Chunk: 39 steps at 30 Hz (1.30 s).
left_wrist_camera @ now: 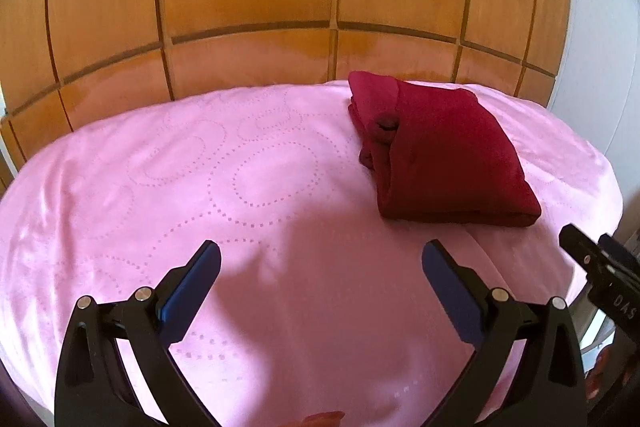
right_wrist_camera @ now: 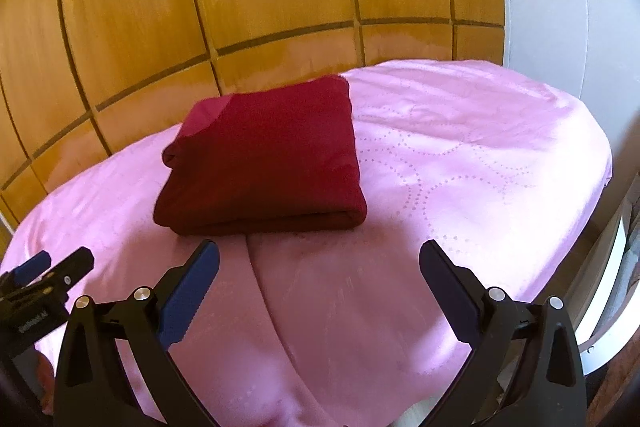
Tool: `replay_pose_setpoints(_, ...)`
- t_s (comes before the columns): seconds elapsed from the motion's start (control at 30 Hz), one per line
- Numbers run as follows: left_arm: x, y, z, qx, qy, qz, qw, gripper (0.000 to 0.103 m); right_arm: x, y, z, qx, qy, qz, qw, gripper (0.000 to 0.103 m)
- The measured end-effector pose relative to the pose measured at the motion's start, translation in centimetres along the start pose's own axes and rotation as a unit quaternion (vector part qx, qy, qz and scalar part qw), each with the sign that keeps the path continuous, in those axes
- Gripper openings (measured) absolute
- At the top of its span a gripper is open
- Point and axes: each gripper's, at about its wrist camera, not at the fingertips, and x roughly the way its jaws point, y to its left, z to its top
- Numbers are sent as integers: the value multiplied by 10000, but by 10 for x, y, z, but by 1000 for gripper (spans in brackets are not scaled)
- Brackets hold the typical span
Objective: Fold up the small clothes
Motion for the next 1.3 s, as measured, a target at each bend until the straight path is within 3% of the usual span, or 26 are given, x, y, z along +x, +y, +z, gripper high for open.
replay_pose_setpoints(0.33,-18,-4,0,227,-284,207,9991,101,-19,7,0,-372,-274,-29,9989,99)
replay_pose_setpoints(1.3,-16,-7,1,129,-148,129,9997,101,-21,8,-1,-344,-223,-22,9992,99)
